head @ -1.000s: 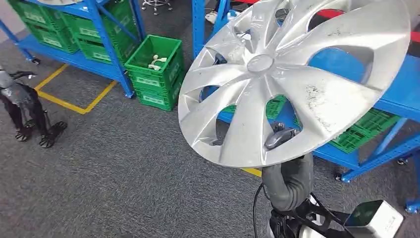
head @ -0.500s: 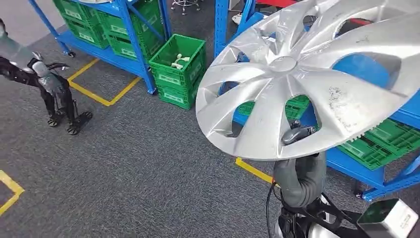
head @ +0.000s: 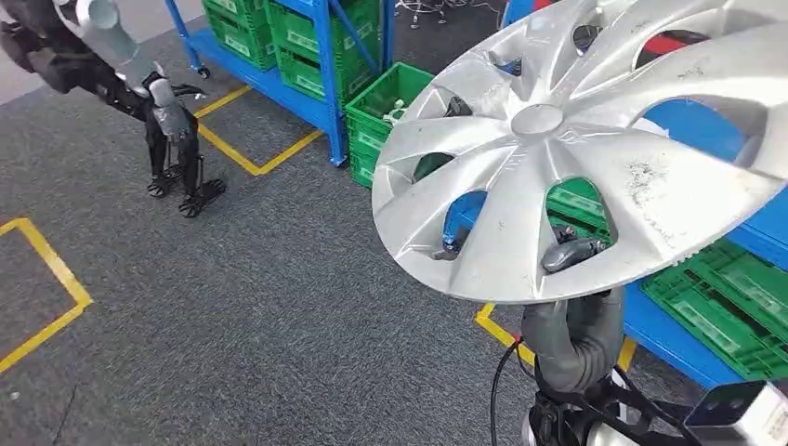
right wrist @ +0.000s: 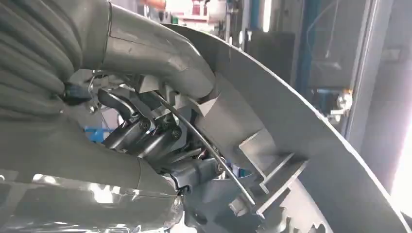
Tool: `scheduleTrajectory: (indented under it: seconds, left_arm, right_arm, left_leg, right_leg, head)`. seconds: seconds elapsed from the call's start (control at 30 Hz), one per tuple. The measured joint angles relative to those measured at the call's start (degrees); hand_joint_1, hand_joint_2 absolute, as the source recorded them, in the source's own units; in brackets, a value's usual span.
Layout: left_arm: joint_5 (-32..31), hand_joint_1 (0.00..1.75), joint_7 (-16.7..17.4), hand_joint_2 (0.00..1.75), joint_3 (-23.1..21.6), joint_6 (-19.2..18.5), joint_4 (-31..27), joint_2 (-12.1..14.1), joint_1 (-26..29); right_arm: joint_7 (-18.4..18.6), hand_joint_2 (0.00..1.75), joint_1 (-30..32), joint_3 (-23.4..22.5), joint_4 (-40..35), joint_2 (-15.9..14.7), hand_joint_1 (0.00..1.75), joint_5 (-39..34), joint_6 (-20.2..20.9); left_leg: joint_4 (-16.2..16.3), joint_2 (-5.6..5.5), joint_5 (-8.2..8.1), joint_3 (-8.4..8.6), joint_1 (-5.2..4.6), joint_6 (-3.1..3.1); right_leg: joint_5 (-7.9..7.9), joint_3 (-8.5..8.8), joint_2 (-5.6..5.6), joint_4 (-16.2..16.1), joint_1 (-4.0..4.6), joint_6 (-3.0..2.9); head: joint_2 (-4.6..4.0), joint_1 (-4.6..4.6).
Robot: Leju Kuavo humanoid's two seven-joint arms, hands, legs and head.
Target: Take the parts from the cabinet and place them on the table.
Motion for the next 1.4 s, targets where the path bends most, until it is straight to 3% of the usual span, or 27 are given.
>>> scheduleTrajectory:
  seconds: [0.03, 0.1, 0.13, 0.17, 0.2, 0.3, 0.33, 0.37, 0.4, 0.47, 0.53, 0.57, 0.63, 0.67, 0.7, 0.83, 0.9, 0.93, 1.0, 1.03, 1.1, 1.17, 1.2, 1.23, 1.33, 1.37, 1.4]
  left_arm:
    - [0.00, 0.00, 0.04, 1.75, 0.00, -0.02, 0.00, -0.13, 0.03]
    - [0.00, 0.00, 0.22, 1.75, 0.00, -0.04, 0.00, -0.17, 0.04]
    - [0.00, 0.00, 0.31, 1.75, 0.00, -0.04, 0.00, -0.22, 0.03]
    - [0.00, 0.00, 0.57, 1.75, 0.00, -0.09, 0.00, -0.33, 0.04]
    - [0.00, 0.00, 0.72, 1.75, 0.00, -0.20, 0.00, -0.44, -0.05]
    - [0.09, 0.00, 1.40, 1.75, 0.00, -0.24, 0.00, -0.48, 0.09]
    - [0.11, 0.00, 1.51, 1.75, 0.00, -0.24, 0.00, -0.40, 0.07]
    - [0.15, 0.00, 1.66, 1.75, 0.00, -0.24, 0.00, -0.39, 0.10]
    - [0.15, 0.00, 1.75, 1.75, 0.00, -0.24, 0.00, -0.39, 0.03]
    - [0.15, 0.00, 1.77, 1.75, 0.00, -0.24, 0.00, -0.35, -0.01]
    - [0.15, 0.00, 1.68, 1.75, 0.00, -0.26, 0.00, -0.35, 0.03]
    - [0.15, 0.00, 1.62, 1.75, 0.00, -0.28, 0.00, -0.33, 0.03]
    - [0.13, 0.00, 1.77, 1.75, 0.00, -0.20, 0.00, 0.00, 0.02]
    - [0.09, 0.00, 1.97, 1.75, 0.00, -0.17, 0.00, 0.13, 0.02]
    - [0.07, 0.00, 2.08, 1.75, 0.00, -0.13, 0.00, 0.22, -0.08]
    - [0.44, 0.00, 0.05, 1.75, 0.00, 0.28, 0.02, 0.87, -0.13]
    - [0.44, 0.00, -1.05, 1.75, 0.00, 0.33, 0.02, 1.14, -0.19]
    - [0.39, 0.00, -1.22, 1.75, 0.00, 0.31, 0.02, 1.18, -0.25]
    - [0.31, 0.00, -1.20, 1.75, 0.00, 0.31, 0.00, 1.29, -0.27]
    - [0.31, 0.00, -1.07, 1.75, 0.00, 0.35, 0.00, 1.31, -0.21]
    - [-0.13, 0.00, -0.39, 1.75, 0.00, 0.57, 0.02, 1.40, -0.18]
    - [-0.74, 0.00, 0.26, 1.75, -0.02, 0.63, 0.02, 1.51, -0.18]
    - [-0.90, 0.00, 0.44, 1.75, -0.02, 0.63, 0.00, 1.42, -0.21]
    - [-0.98, 0.00, 0.59, 1.75, -0.02, 0.63, 0.00, 1.46, -0.33]
    - [-1.09, 0.00, 0.72, 1.75, -0.04, 0.61, 0.00, 1.49, -0.11]
    - [-1.09, 0.00, 0.83, 1.75, -0.04, 0.63, 0.02, 1.82, -0.07]
    - [-1.22, 0.00, 0.87, 1.75, -0.07, 0.66, 0.00, 1.81, -0.03]
  right_arm:
    - [0.00, 1.75, 0.01, -0.11, 0.02, -0.04, 1.75, 0.00, 0.07]
    - [0.00, 1.75, -0.01, -0.22, 0.02, -0.04, 1.75, 0.02, 0.11]
    - [0.00, 1.75, -0.03, -0.24, 0.00, -0.04, 1.75, 0.04, 0.13]
    - [0.00, 1.75, -0.07, -0.26, -0.02, -0.04, 1.75, 0.07, 0.17]
    - [0.00, 1.75, -0.07, -0.26, -0.02, -0.02, 1.75, 0.07, 0.22]
    - [0.02, 1.75, 0.08, -0.28, -0.02, -0.02, 1.75, 0.07, 0.31]
    - [0.02, 1.75, 0.10, -0.28, 0.00, -0.04, 1.75, 0.07, 0.33]
    - [0.02, 1.75, 0.00, -0.28, 0.00, -0.04, 1.75, 0.04, 0.33]
    - [0.02, 1.75, 0.09, -0.28, -0.07, 0.02, 1.75, 0.07, 0.33]
    - [0.02, 1.75, 0.16, -0.28, -0.07, -0.02, 1.75, 0.11, 0.33]
    - [0.02, 1.75, 0.36, -0.28, 0.06, 0.00, 1.75, 0.09, 0.33]
    - [0.02, 1.75, 0.65, -0.30, 0.22, -0.02, 1.75, 0.04, 0.33]
    - [0.02, 1.75, 0.94, -0.31, 0.39, 0.00, 1.75, -0.07, 0.44]
    - [0.02, 1.75, 0.94, -0.35, 0.44, -0.02, 1.75, -0.11, 0.57]
    - [0.02, 1.75, 0.97, -0.37, 0.46, 0.00, 1.75, -0.11, 0.81]
    - [-0.94, 1.75, 0.70, -0.44, 0.59, 0.00, 1.75, -0.88, 2.84]
    - [-2.21, 1.75, 0.65, -0.46, 1.00, 0.02, 1.75, -1.35, 3.61]
    - [-2.67, 1.75, 0.64, -0.46, 1.12, 0.04, 1.75, -1.40, 3.76]
    - [-3.23, 1.75, 0.66, -0.57, 1.44, 0.04, 1.75, -1.59, 4.04]
    - [-3.45, 1.75, 0.70, -0.70, 1.60, 0.04, 1.75, -1.84, 4.26]
    - [-4.20, 1.75, 0.90, -0.74, 1.84, 0.04, 1.75, -2.34, 4.50]
    - [-5.29, 1.75, 1.33, -0.85, 1.88, 0.04, 1.75, -2.40, 4.63]
    - [-5.82, 1.75, 1.51, -0.96, 1.90, 0.00, 1.75, -2.38, 4.72]
    - [-6.18, 1.75, 1.85, -1.18, 1.88, 0.02, 1.75, -2.36, 4.81]
    - [-6.29, 1.75, 2.09, -1.33, 1.88, 0.02, 1.75, -2.36, 4.83]
    - [-6.32, 1.75, 2.14, -1.40, 1.88, 0.02, 1.75, -2.36, 4.83]
    - [-6.36, 1.75, 2.37, -1.55, 1.92, 0.04, 1.75, -2.43, 4.83]
  left_leg:
    - [0.01, -0.73, 0.01, 0.07, -0.08, 0.02]
    - [0.04, -2.04, 0.01, 0.26, -0.17, 0.01]
    - [0.07, -2.63, -0.01, 0.41, -0.20, -0.03]
    - [0.06, -3.04, -0.06, 0.29, -0.15, -0.11]
    - [0.36, -3.50, -0.04, -0.10, -0.51, -0.37]
    - [0.13, -4.52, 0.56, -0.83, 0.09, -1.33]
    - [0.17, -4.89, 0.55, -0.88, -0.20, -1.71]
    - [0.78, -0.96, -0.21, -1.07, -0.58, -1.98]
    - [3.12, 1.33, -2.12, -2.25, -0.52, -2.24]
    - [11.52, 1.75, -6.28, -6.26, 0.07, -2.62]
    - [17.04, 1.61, -7.45, -9.09, 0.27, -2.83]
    - [15.81, 1.60, -5.97, -8.52, 0.28, -2.83]
    - [7.23, 2.31, -1.02, -3.85, 0.23, -2.59]
    - [2.98, 3.75, 0.65, -1.42, 0.14, -2.35]
    - [1.04, 6.17, -0.13, -0.33, -0.63, -2.36]
    - [0.37, 3.71, 0.14, -0.75, -0.69, -0.84]
    - [0.21, 2.51, 0.45, -0.69, -0.38, -0.21]
    - [0.21, 1.86, 0.49, -0.71, -0.41, 0.06]
    - [0.24, 0.46, 0.55, -0.72, -0.69, 0.37]
    - [0.25, -0.25, 0.58, -0.67, -0.85, 0.46]
    - [0.26, -1.58, 0.60, -0.54, -1.11, 0.49]
    - [0.25, -2.82, 0.60, -0.15, -1.25, 0.49]
    - [0.27, -3.18, 0.62, -0.23, -1.29, 0.42]
    - [0.47, -3.85, 0.69, -0.60, -1.27, 0.24]
    - [0.17, -4.93, 1.22, -1.09, -0.94, -0.71]
    - [0.60, -3.44, 0.67, -1.24, -1.06, -0.80]
    - [1.83, 0.54, -0.57, -1.80, -1.44, -1.33]
  right_leg:
    - [0.74, -0.33, 0.05, 0.40, 0.01, -0.14]
    - [5.51, 1.86, 0.32, -5.46, 0.01, -0.61]
    - [8.40, 3.83, 1.04, -10.33, 0.00, -0.92]
    - [10.05, 5.39, 3.14, -14.84, -0.04, -1.34]
    - [9.73, 5.78, 4.09, -15.72, -0.16, -1.45]
    - [9.30, 5.98, 3.06, -16.49, 0.19, -1.62]
    - [9.64, 6.22, 2.38, -17.16, -0.17, -2.09]
    - [9.88, 6.51, 1.65, -17.48, -0.33, -2.42]
    - [9.87, 6.53, 1.24, -17.50, -0.27, -2.55]
    - [9.80, 6.56, -0.03, -17.45, -0.19, -2.64]
    - [9.76, 6.54, -1.36, -17.43, -0.15, -2.65]
    - [9.68, 6.59, -1.93, -17.42, -0.15, -2.56]
    - [9.48, 6.81, -2.89, -17.39, -0.13, -2.26]
    - [9.34, 7.00, -3.27, -17.39, -0.08, -2.03]
    - [9.13, 7.01, -3.56, -17.22, 0.44, -1.66]
    - [8.71, 7.40, -5.84, -17.26, 0.33, -0.59]
    - [6.00, 6.49, -2.12, -14.46, -0.03, -0.05]
    - [3.51, 4.67, -0.88, -10.10, -0.03, -0.11]
    - [-0.21, 0.38, -0.08, -0.65, 0.11, -0.22]
    - [-0.26, -0.71, 0.00, 1.38, 0.13, -0.38]
    - [3.40, 0.55, 0.21, -2.44, 0.32, -1.05]
    - [9.33, 4.95, 2.06, -12.86, 0.72, -2.28]
    - [9.31, 6.15, 4.23, -15.12, 0.73, -3.09]
    - [9.52, 6.30, 3.99, -16.25, 0.71, -3.00]
    - [9.51, 6.44, 2.87, -16.97, 0.97, -3.13]
    - [10.04, 6.86, 2.08, -17.87, 0.38, -3.11]
    - [10.12, 7.16, 1.64, -18.22, 0.45, -3.22]
  head:
    - [0.00, 0.09]
    - [0.00, 0.53]
    - [0.00, 0.83]
    - [0.00, 1.09]
    - [0.00, 0.94]
    - [0.00, 0.92]
    - [0.00, 0.90]
    - [0.00, 1.00]
    - [0.00, 0.17]
    - [0.00, -0.70]
    - [0.00, -1.38]
    - [0.00, -1.49]
    - [0.00, -1.60]
    - [0.00, -1.64]
    - [0.00, -1.73]
    - [0.00, -1.38]
    - [0.00, -1.03]
    - [0.00, -0.61]
    - [0.00, 0.02]
    - [0.00, 0.24]
    - [0.00, 0.63]
    - [0.00, 1.16]
    - [0.00, 1.11]
    - [0.00, 0.70]
    - [0.00, 1.20]
    - [0.00, 1.31]
    - [0.00, 0.77]
